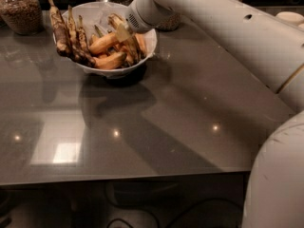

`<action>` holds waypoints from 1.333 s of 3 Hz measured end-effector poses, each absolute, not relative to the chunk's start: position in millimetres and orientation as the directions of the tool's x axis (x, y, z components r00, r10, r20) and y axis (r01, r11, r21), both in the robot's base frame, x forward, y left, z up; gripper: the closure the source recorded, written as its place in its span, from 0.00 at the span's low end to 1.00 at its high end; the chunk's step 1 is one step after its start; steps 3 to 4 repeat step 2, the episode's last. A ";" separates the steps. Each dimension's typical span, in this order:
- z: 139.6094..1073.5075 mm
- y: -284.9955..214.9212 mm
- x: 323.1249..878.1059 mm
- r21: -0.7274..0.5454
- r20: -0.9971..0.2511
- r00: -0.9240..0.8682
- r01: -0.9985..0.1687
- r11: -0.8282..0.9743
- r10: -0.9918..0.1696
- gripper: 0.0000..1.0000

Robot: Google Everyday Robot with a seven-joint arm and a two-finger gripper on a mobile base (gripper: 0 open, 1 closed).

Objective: Pick banana from white bowl

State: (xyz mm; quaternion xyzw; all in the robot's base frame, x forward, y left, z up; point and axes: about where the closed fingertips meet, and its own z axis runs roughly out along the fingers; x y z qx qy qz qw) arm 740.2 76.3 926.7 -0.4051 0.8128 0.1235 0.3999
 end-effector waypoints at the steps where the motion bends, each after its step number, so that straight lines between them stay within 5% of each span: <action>1: 955.2 79.5 735.5 -0.161 -0.761 -0.301 -0.771 0.616 -0.575 1.00; 4: 984.5 68.9 718.8 -0.199 -0.768 -0.243 -0.789 0.582 -0.592 1.00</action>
Offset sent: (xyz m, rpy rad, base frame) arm -0.0417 -0.0270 0.0975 -0.0250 -0.1478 0.1217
